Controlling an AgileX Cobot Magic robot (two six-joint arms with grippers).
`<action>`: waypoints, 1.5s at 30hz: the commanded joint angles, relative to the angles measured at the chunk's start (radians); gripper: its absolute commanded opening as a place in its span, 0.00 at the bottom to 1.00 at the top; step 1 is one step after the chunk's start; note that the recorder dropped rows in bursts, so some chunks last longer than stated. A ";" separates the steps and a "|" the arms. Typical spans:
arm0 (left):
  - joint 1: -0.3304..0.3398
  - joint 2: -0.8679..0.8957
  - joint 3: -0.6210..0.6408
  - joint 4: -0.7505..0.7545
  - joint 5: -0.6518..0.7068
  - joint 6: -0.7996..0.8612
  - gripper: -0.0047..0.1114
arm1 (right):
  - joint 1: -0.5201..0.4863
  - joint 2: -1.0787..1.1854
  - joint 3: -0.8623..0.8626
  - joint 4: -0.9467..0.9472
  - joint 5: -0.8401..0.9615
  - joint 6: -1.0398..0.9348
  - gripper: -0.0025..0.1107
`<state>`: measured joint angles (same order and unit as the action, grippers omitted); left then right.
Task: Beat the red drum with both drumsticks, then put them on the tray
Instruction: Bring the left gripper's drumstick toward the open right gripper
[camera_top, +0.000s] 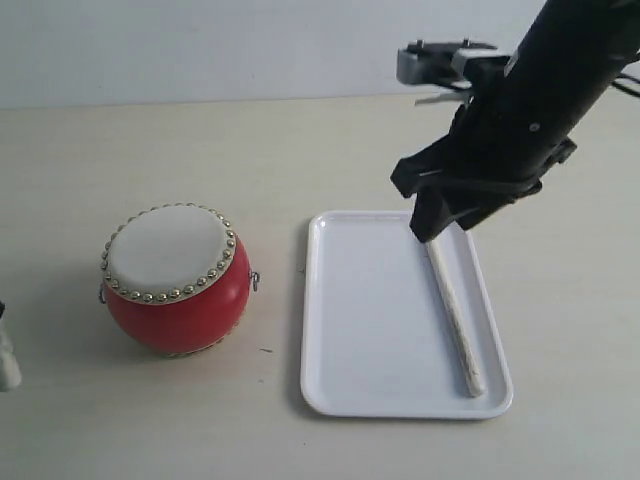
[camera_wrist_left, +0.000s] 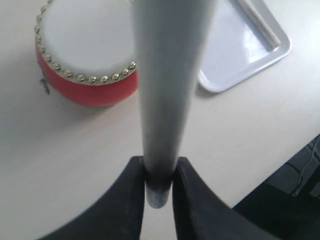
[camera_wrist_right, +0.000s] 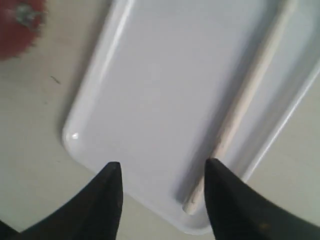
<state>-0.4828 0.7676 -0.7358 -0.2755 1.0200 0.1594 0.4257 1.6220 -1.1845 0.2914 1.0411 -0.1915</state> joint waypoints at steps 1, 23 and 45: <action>-0.008 0.007 0.016 -0.114 -0.108 0.068 0.04 | -0.003 -0.147 0.044 0.245 -0.062 -0.244 0.45; -0.008 0.247 0.116 -0.840 -0.143 0.856 0.04 | -0.003 -0.320 0.513 1.324 0.087 -1.509 0.45; -0.008 0.449 0.116 -1.096 -0.016 1.289 0.04 | -0.001 -0.209 0.517 1.357 0.180 -1.664 0.45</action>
<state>-0.4828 1.2008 -0.6225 -1.3503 0.9872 1.4125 0.4248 1.4081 -0.6714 1.6298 1.1917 -1.8309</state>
